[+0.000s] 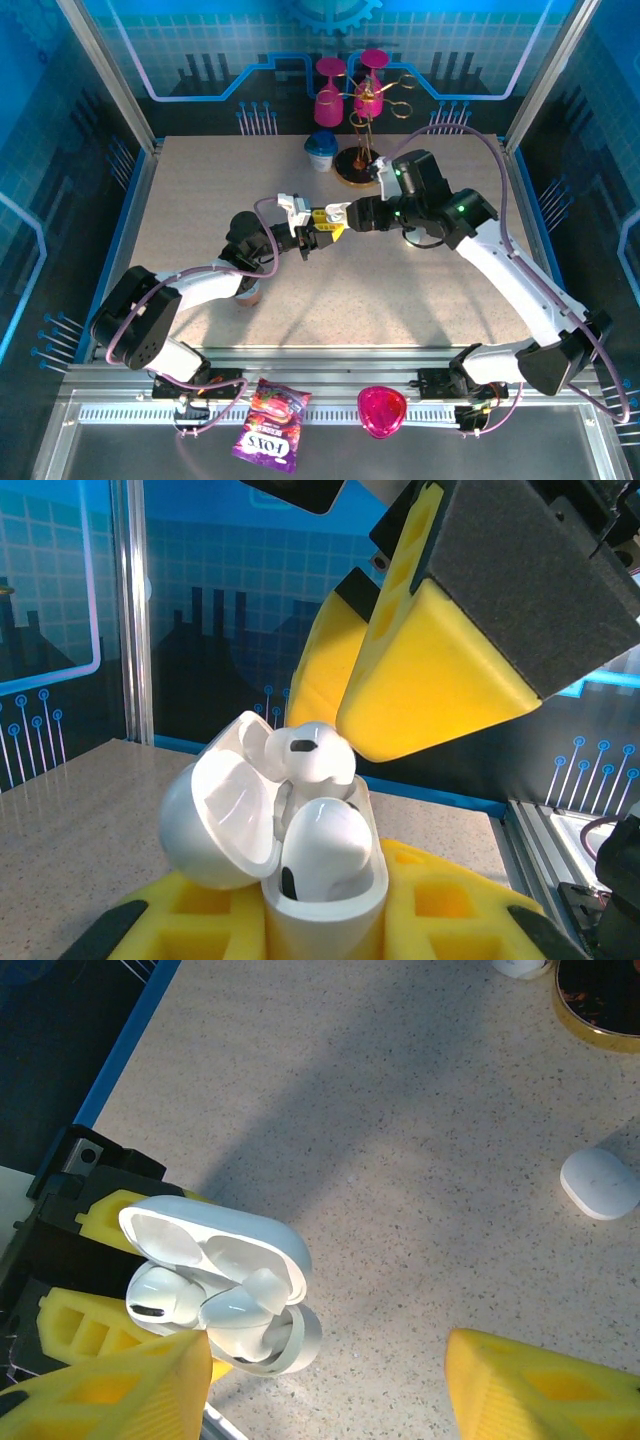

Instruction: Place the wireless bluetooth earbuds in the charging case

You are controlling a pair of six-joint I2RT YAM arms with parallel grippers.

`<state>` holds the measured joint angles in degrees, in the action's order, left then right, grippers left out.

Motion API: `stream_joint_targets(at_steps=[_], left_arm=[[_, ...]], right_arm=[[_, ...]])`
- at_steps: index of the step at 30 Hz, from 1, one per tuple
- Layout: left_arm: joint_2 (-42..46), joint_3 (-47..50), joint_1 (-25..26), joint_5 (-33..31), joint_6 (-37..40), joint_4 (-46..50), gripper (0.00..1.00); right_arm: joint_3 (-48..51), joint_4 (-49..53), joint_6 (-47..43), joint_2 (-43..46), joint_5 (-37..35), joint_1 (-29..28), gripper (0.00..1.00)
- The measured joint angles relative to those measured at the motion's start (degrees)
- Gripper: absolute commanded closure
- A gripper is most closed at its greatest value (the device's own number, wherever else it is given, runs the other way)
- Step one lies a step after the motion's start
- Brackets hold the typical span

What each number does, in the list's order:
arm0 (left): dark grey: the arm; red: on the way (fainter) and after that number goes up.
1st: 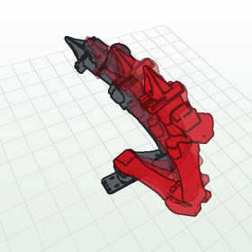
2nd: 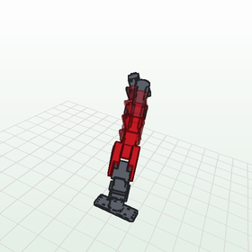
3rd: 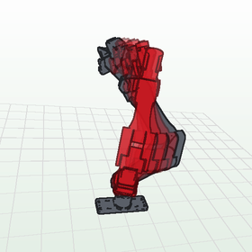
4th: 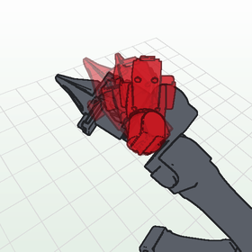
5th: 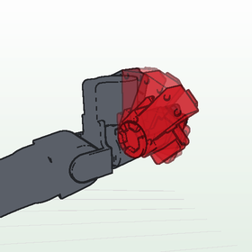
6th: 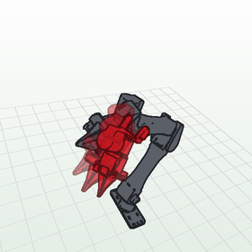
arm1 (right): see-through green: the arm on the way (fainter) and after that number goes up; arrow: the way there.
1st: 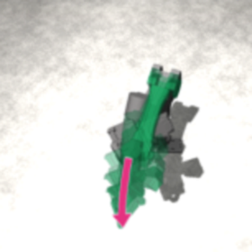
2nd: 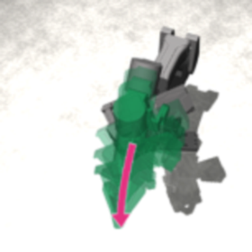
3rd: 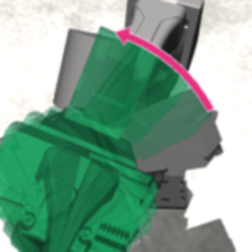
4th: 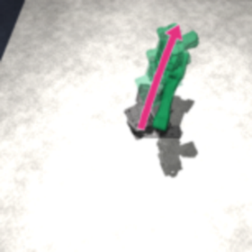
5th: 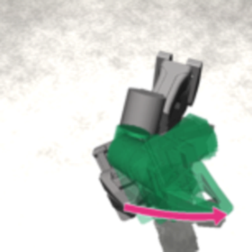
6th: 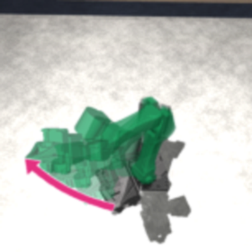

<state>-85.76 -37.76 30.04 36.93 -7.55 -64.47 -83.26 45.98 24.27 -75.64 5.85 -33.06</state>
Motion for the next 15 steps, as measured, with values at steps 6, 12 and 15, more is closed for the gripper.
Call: stream_joint_targets(at_steps=[6,12,15], left_arm=[[0.00,0.00,0.00,-0.07,0.66,0.09,1.00],[0.00,0.00,0.00,-0.07,2.10,0.79,1.00],[0.00,0.00,0.00,-0.11,2.34,1.25,1.00]], right_arm=[[-1.92,1.44,0.28,0.87,-4.17,-1.95,0.53],[-6.45,3.32,0.72,-1.03,-7.93,-4.92,0.57],[-9.68,4.50,0.70,-3.82,-9.94,-6.45,0.58]])
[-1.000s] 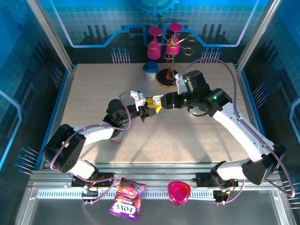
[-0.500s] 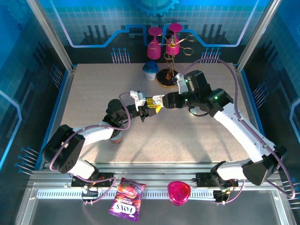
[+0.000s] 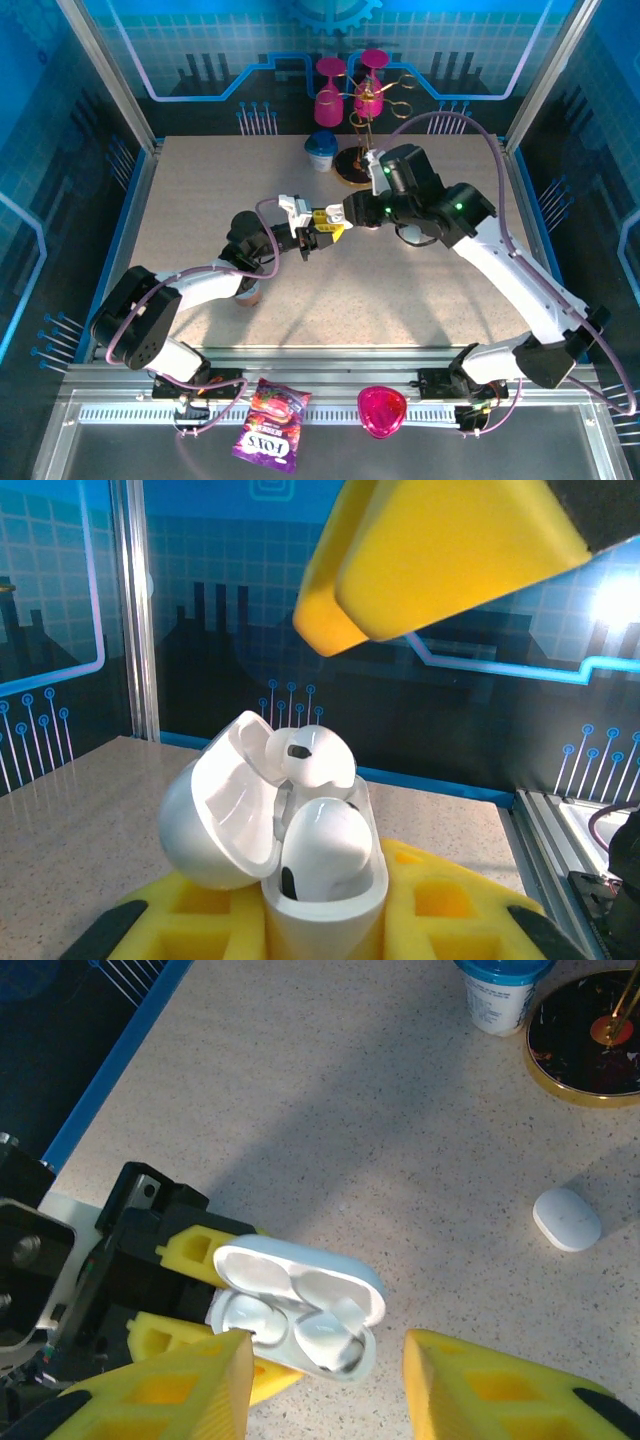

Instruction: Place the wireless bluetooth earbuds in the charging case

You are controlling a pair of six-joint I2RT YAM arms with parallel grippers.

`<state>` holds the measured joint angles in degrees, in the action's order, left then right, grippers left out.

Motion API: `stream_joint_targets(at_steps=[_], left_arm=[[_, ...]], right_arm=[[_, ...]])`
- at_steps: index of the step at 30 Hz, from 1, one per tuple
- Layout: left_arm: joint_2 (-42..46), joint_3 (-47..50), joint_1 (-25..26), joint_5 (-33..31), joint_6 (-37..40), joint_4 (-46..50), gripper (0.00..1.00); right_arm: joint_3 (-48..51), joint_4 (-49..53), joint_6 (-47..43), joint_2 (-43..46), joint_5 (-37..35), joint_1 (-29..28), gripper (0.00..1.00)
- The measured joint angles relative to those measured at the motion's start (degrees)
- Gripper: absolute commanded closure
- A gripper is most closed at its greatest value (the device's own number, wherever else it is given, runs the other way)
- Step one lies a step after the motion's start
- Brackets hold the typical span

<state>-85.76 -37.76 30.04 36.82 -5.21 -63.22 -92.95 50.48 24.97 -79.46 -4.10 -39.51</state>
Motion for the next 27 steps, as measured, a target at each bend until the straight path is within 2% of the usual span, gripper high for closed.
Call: stream_joint_targets(at_steps=[10,17,27], left_arm=[[0.00,0.00,0.00,-0.09,0.87,0.52,1.00],[0.00,0.00,0.00,-0.09,0.85,0.61,1.00],[0.00,0.00,0.00,-0.09,0.83,1.25,1.00]], right_arm=[[-2.03,2.69,0.00,-4.46,-1.90,-1.09,0.59],[-2.03,2.64,-0.26,-4.76,-1.27,-1.09,0.64],[-1.97,1.95,-1.20,-5.25,1.40,-1.09,0.64]])
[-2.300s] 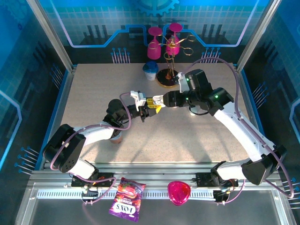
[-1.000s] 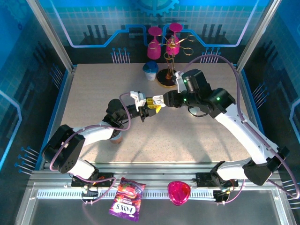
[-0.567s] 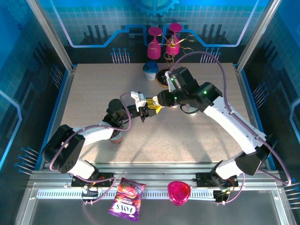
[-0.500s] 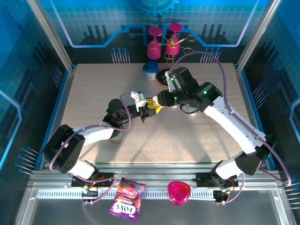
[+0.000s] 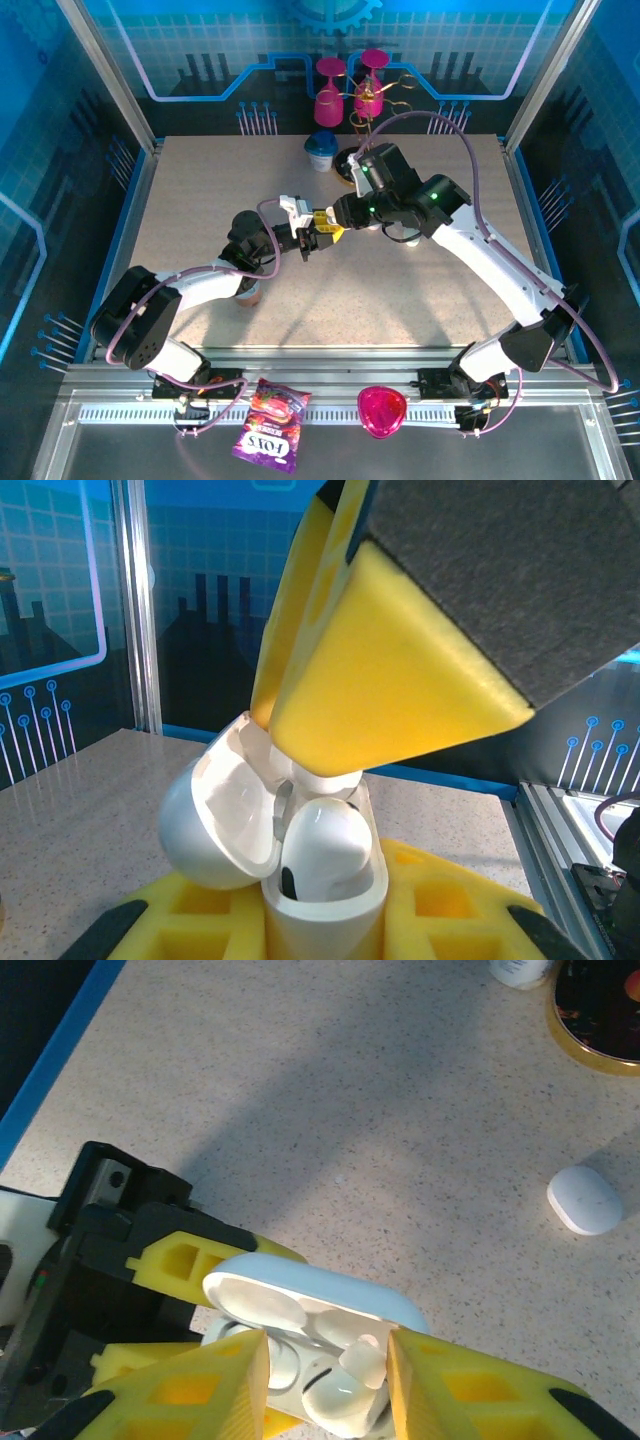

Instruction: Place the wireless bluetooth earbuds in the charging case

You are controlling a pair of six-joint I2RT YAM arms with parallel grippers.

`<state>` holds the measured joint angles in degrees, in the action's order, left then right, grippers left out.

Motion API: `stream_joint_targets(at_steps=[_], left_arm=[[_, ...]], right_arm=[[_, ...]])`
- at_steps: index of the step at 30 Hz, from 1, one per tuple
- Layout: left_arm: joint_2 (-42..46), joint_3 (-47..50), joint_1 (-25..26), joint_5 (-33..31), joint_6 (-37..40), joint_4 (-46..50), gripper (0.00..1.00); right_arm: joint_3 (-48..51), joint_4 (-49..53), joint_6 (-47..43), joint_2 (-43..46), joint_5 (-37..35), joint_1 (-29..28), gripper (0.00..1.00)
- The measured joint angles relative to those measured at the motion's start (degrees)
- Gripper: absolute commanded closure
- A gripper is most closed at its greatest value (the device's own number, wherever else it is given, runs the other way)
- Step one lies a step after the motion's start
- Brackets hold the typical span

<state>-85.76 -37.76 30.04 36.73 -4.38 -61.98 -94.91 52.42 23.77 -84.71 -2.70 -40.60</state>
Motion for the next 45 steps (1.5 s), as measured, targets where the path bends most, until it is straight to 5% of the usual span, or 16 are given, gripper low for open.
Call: stream_joint_targets(at_steps=[10,17,24,45], left_arm=[[0.00,0.00,0.00,0.00,0.00,0.00,1.00],[0.00,0.00,0.00,0.00,0.00,-0.02,1.00],[0.00,0.00,0.00,0.00,0.00,-0.04,1.00],[0.66,0.02,-0.33,0.17,-0.35,0.15,1.00]], right_arm=[[0.48,-1.01,-2.10,0.07,4.37,0.13,0.63],[1.09,-1.11,-3.56,2.10,3.26,0.15,0.44],[4.96,-4.46,-3.17,7.21,0.96,1.27,0.36],[10.71,-5.38,0.24,8.35,2.51,5.88,0.37]])
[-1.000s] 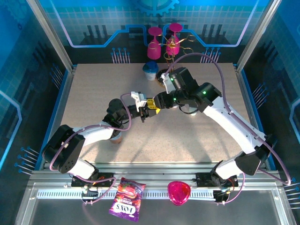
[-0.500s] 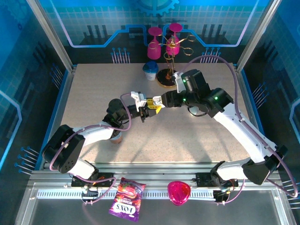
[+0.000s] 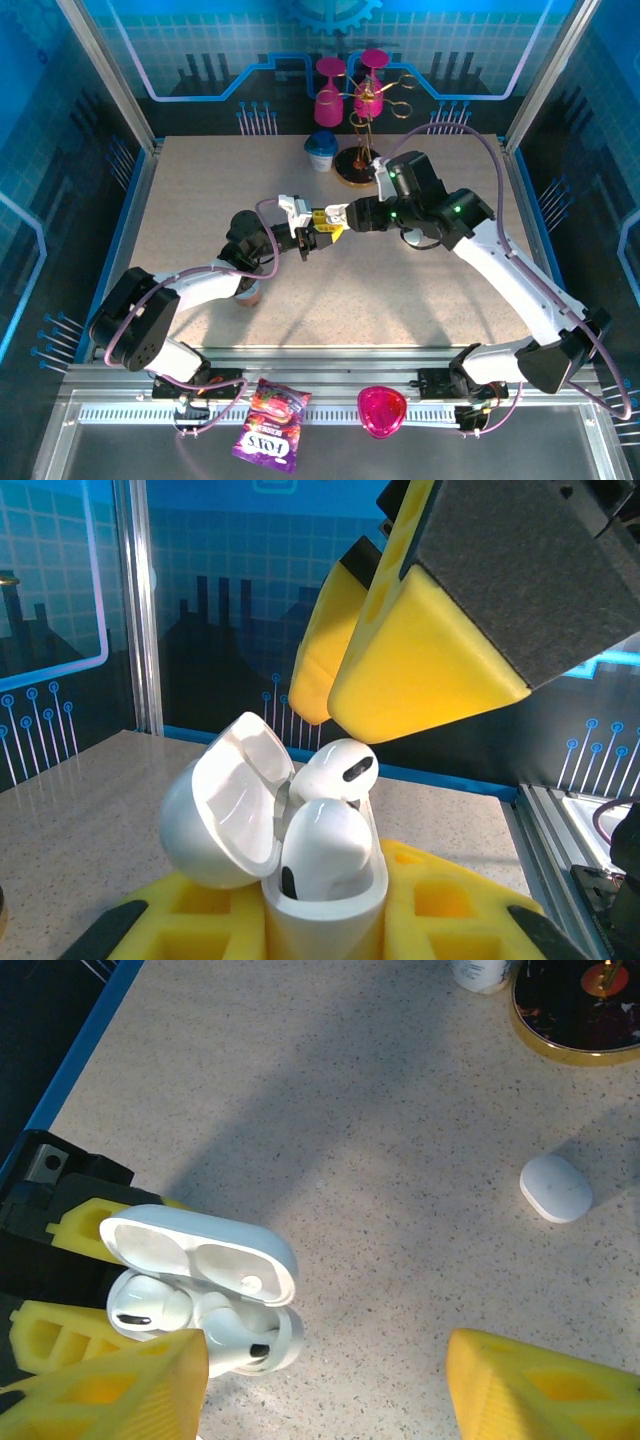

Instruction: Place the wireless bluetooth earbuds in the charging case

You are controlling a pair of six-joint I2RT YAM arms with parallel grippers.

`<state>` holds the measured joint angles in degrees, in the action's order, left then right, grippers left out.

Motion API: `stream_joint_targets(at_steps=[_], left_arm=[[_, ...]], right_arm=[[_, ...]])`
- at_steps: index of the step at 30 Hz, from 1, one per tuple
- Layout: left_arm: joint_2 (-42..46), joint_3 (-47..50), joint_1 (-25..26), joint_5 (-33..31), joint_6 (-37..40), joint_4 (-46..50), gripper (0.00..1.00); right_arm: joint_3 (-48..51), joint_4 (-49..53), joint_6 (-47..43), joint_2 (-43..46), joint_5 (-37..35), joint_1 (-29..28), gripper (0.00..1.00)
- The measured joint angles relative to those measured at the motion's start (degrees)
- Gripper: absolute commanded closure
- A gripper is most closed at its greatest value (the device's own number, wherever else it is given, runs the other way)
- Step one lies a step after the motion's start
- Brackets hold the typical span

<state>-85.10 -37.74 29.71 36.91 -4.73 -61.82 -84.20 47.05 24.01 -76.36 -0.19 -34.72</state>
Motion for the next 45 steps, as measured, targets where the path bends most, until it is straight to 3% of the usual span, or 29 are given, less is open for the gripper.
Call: stream_joint_targets(at_steps=[11,39,45], left_arm=[[0.11,-0.02,0.00,0.02,-1.36,-1.60,1.00],[0.09,-0.04,-0.33,0.46,-2.91,-3.23,1.00],[0.09,-0.04,-0.42,0.48,-3.10,-3.96,1.00]], right_arm=[[2.93,-0.17,-0.07,3.85,2.19,0.94,0.38],[3.65,-3.43,1.46,2.10,5.90,3.04,0.40],[3.76,-5.46,1.40,4.22,9.57,2.89,0.39]])
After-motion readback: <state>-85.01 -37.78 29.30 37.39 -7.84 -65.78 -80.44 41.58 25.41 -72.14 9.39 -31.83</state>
